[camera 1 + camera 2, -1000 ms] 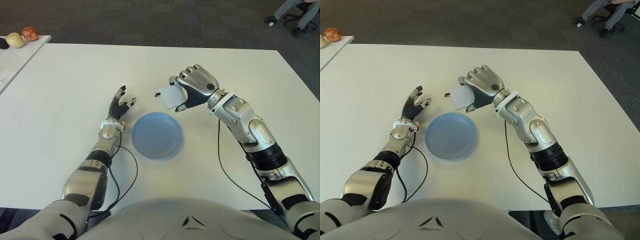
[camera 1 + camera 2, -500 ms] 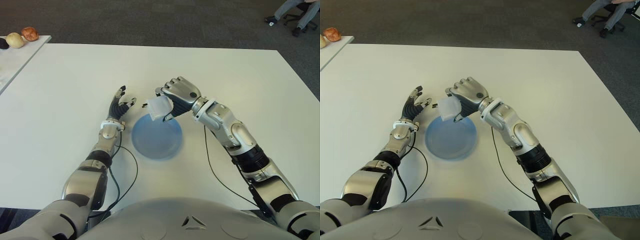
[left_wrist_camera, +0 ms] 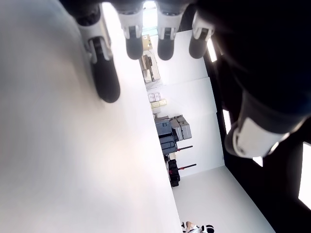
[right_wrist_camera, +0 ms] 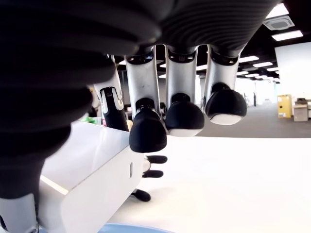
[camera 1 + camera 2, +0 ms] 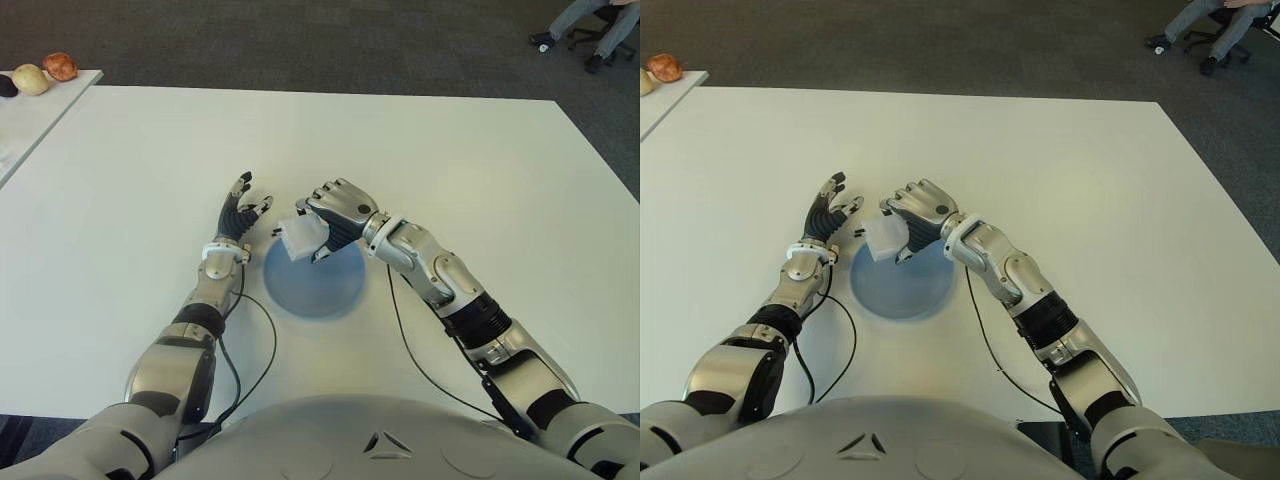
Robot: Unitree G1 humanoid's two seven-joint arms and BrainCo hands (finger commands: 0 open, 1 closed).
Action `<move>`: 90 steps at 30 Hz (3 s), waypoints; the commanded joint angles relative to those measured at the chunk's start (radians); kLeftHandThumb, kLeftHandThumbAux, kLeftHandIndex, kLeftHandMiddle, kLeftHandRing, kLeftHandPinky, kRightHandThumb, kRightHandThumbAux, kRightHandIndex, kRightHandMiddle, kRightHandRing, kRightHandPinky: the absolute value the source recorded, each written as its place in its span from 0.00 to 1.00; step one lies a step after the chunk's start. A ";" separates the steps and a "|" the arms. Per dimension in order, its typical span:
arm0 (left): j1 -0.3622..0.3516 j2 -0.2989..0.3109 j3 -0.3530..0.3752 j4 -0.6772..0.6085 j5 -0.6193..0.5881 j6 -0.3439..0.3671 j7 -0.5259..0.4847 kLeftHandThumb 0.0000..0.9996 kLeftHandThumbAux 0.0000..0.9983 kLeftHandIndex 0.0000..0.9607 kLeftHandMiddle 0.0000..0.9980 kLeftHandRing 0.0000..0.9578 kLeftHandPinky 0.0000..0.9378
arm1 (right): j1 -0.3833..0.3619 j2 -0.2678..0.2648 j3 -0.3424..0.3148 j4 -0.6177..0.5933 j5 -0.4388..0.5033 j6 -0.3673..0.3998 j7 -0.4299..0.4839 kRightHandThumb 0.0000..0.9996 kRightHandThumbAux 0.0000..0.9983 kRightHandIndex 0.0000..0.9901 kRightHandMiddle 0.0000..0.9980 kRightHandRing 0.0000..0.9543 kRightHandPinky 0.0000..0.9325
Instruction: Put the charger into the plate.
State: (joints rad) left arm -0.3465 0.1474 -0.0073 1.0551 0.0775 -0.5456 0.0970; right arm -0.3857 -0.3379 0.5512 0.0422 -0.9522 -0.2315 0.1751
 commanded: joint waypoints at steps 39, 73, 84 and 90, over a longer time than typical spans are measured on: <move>0.091 -0.031 -0.019 0.048 0.008 0.087 -0.053 0.00 0.62 0.02 0.05 0.03 0.01 | 0.060 -0.006 0.002 0.025 0.040 0.009 -0.011 0.73 0.71 0.44 0.83 0.87 0.89; 0.099 -0.022 -0.046 0.049 0.048 0.059 0.021 0.00 0.65 0.04 0.07 0.06 0.06 | 0.028 -0.099 -0.021 -0.002 0.077 -0.130 0.004 0.21 0.15 0.00 0.00 0.00 0.00; 0.103 -0.023 -0.038 0.046 0.043 0.057 0.008 0.00 0.65 0.05 0.07 0.05 0.04 | 0.026 -0.102 -0.032 0.004 0.090 -0.147 0.005 0.25 0.12 0.00 0.00 0.00 0.00; 0.102 -0.022 -0.036 0.047 0.041 0.054 0.002 0.00 0.65 0.05 0.07 0.06 0.05 | 0.024 -0.106 -0.040 0.003 0.097 -0.145 0.014 0.26 0.11 0.00 0.00 0.00 0.00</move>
State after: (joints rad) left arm -0.3252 0.1456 -0.0223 1.0404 0.0967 -0.5656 0.1321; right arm -0.3573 -0.4349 0.5212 0.0350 -0.8689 -0.3730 0.1764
